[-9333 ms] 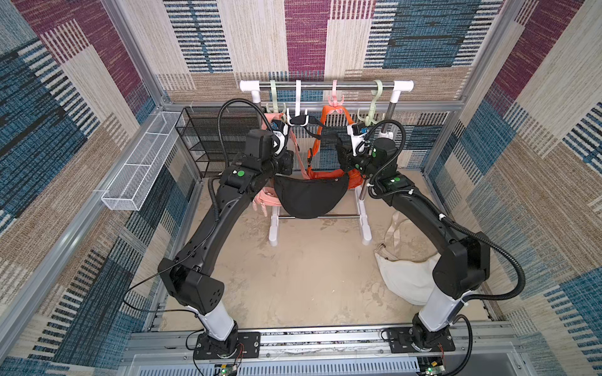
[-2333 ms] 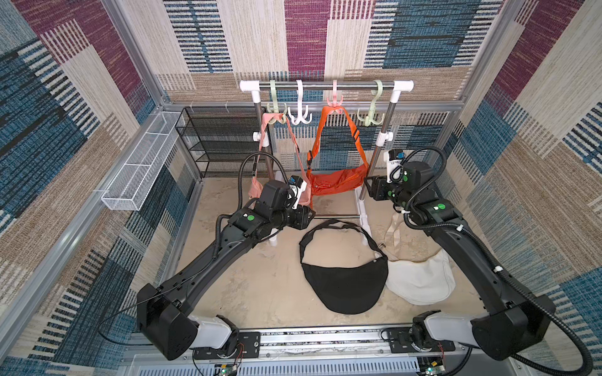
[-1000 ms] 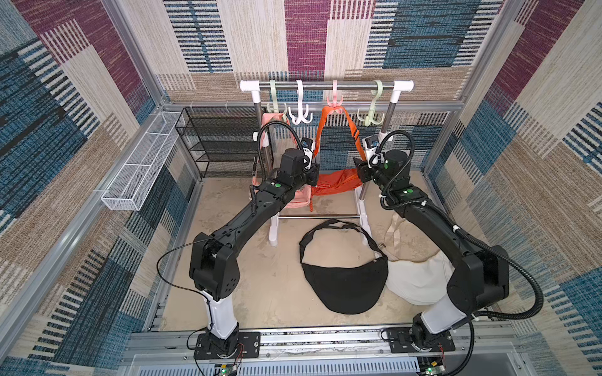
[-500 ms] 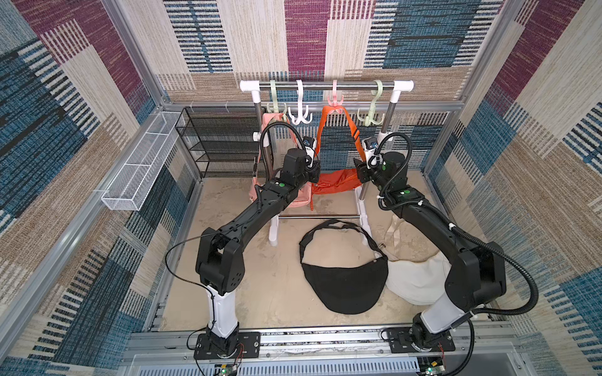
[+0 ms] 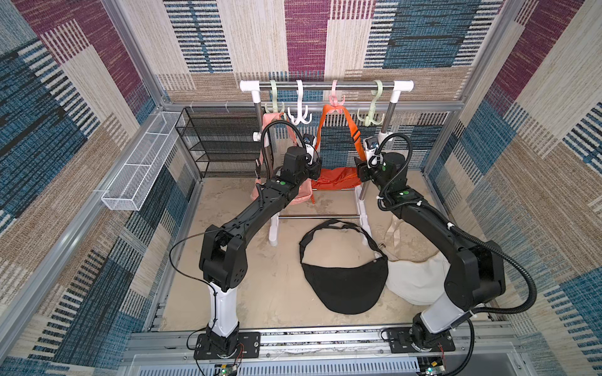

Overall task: Take the bag off the hook
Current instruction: Pick up the bag from the hook.

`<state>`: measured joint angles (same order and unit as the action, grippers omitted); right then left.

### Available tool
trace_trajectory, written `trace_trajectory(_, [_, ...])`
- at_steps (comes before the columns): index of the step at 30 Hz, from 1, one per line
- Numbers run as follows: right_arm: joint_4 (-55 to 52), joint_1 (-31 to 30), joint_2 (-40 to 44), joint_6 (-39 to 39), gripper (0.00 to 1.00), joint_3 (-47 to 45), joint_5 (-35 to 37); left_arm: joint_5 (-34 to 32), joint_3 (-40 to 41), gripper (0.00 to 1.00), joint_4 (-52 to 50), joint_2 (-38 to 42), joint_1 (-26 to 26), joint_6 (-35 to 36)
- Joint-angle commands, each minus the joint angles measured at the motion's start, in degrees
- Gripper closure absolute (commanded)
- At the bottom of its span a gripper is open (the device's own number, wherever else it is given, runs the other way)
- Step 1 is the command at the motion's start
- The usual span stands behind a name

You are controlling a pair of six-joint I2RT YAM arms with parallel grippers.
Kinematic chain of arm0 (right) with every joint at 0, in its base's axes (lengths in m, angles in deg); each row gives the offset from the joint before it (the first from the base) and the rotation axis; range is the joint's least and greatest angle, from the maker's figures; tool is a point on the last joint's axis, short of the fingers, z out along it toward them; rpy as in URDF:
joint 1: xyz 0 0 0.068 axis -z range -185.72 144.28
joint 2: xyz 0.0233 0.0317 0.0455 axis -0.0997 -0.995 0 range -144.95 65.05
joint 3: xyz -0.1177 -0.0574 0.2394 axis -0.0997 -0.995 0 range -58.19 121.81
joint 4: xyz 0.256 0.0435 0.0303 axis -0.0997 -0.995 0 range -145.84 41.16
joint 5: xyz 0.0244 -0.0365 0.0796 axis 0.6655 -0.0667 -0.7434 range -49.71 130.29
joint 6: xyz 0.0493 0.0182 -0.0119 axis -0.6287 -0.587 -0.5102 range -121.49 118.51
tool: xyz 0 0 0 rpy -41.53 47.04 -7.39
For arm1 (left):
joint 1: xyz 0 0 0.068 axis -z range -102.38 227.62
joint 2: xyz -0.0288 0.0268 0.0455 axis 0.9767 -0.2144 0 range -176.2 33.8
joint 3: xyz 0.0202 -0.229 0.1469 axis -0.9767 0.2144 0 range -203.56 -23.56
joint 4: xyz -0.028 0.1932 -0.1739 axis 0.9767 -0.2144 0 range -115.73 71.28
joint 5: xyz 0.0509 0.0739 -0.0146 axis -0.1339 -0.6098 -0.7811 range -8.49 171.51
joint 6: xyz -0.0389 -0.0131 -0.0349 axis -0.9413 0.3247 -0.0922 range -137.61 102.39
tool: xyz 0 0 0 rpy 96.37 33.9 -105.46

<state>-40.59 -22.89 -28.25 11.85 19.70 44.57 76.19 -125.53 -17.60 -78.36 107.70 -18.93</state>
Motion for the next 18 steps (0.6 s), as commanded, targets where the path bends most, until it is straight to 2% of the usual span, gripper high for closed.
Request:
trace_trajectory(1, [3.7, 0.1, 0.6, -0.2, 0.37, -0.3, -0.7, 0.9, 0.9, 0.4, 4.5, 0.4, -0.1, 2.4])
trace_trajectory(12, [6.0, 0.0, -1.0, 0.4, 0.34, 0.5, -0.5, -1.7, 4.4, 0.43, 11.4, 1.8, -0.2, 3.0])
trace_trajectory(18, [6.8, 0.0, -1.8, 0.2, 0.34, 0.2, 0.1, -4.0, 2.0, 0.44, 9.8, -0.3, -0.7, 3.0])
